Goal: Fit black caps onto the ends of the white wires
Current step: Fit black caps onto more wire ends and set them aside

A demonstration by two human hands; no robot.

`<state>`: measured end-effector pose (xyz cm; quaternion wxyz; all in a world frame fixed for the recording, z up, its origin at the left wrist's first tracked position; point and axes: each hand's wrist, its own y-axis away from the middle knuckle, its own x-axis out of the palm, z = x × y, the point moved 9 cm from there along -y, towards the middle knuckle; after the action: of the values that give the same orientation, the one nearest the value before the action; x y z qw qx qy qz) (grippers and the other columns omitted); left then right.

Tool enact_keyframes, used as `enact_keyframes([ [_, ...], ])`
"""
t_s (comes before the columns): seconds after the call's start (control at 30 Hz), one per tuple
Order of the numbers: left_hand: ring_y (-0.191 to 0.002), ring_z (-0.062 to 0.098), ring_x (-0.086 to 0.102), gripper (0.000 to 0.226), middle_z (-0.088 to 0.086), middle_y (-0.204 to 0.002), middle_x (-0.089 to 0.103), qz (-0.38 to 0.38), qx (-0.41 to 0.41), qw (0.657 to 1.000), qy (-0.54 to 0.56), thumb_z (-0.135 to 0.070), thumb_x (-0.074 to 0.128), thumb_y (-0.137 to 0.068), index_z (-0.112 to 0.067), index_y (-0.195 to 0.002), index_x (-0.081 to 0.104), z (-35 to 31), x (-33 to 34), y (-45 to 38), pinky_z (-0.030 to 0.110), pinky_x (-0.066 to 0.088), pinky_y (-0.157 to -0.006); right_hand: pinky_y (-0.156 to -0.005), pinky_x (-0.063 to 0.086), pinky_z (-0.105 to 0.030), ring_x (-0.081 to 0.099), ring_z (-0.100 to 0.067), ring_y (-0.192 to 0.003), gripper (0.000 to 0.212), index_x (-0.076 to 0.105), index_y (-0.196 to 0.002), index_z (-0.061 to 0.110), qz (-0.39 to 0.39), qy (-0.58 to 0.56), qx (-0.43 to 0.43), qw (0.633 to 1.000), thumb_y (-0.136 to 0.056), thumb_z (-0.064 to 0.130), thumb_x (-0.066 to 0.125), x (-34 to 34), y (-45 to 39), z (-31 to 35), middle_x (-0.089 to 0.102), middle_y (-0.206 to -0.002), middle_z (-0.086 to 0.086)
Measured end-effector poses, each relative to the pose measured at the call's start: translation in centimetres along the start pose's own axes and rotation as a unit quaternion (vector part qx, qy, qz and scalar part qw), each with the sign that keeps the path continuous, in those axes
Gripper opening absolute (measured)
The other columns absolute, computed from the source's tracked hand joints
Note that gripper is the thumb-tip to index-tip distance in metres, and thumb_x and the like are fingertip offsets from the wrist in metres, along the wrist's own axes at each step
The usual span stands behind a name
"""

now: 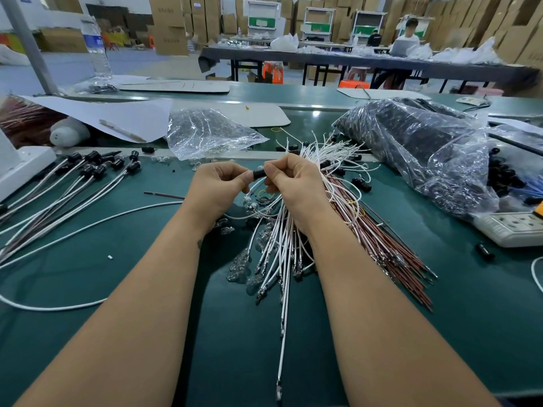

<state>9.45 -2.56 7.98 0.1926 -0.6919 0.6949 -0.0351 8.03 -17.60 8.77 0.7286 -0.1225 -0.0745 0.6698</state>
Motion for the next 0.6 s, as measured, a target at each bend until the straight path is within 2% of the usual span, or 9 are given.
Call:
enact_keyframes([
  [0.13,-0.066,0.022,0.042,0.017,0.023,-0.070,0.059,0.002,-0.005,1.000,0.010,-0.018,0.068,-0.088,-0.013,-0.073,0.072,0.0,0.0,0.1,0.033,0.034,-0.067,-0.061,0.052,-0.020,0.058,-0.007,-0.060,0.015,0.060,-0.079,0.009,0.005,0.004,-0.001,1.000,-0.093,0.003,0.060,0.0,0.0,0.1,0.061,-0.069,-0.003],
  [0.23,-0.064,0.021,0.040,0.019,0.013,-0.066,0.061,-0.011,-0.006,1.000,0.022,-0.019,0.066,-0.089,-0.018,-0.072,0.072,-0.2,0.0,0.3,0.028,0.033,-0.059,-0.063,0.053,-0.021,0.059,-0.007,-0.059,0.016,0.062,-0.083,0.009,-0.009,-0.025,0.021,0.999,-0.097,0.008,0.054,0.1,-0.1,-0.2,0.062,-0.069,-0.003],
  [0.33,-0.064,0.021,0.039,0.019,0.013,-0.067,0.059,-0.025,-0.006,0.999,0.023,-0.020,0.066,-0.090,-0.017,-0.072,0.071,-0.4,-0.1,0.4,0.028,0.030,-0.056,-0.069,0.051,-0.030,0.060,-0.012,-0.060,0.024,0.063,-0.089,0.008,-0.021,-0.103,0.067,0.992,-0.102,0.011,0.043,0.1,-0.2,-0.8,0.063,-0.070,-0.005],
  [0.47,-0.065,0.019,0.047,0.015,0.003,-0.065,0.063,-0.024,0.004,1.000,0.006,-0.020,0.066,-0.089,-0.017,-0.076,0.072,-0.7,-0.2,0.4,0.030,0.040,-0.063,-0.064,0.052,-0.022,0.063,-0.009,-0.062,0.012,0.064,-0.085,0.012,-0.020,-0.033,0.050,0.998,-0.095,0.010,0.058,0.2,0.0,-0.5,0.066,-0.072,-0.002],
  [0.6,-0.066,0.018,0.051,0.014,0.000,-0.066,0.065,-0.006,0.010,1.000,-0.026,-0.022,0.065,-0.091,-0.023,-0.079,0.073,-1.0,-0.3,0.2,0.038,0.049,-0.069,-0.065,0.054,-0.020,0.063,-0.004,-0.060,0.014,0.063,-0.082,0.013,-0.059,-0.016,0.020,0.998,-0.092,0.004,0.061,-0.3,0.0,0.1,0.066,-0.073,-0.002],
])
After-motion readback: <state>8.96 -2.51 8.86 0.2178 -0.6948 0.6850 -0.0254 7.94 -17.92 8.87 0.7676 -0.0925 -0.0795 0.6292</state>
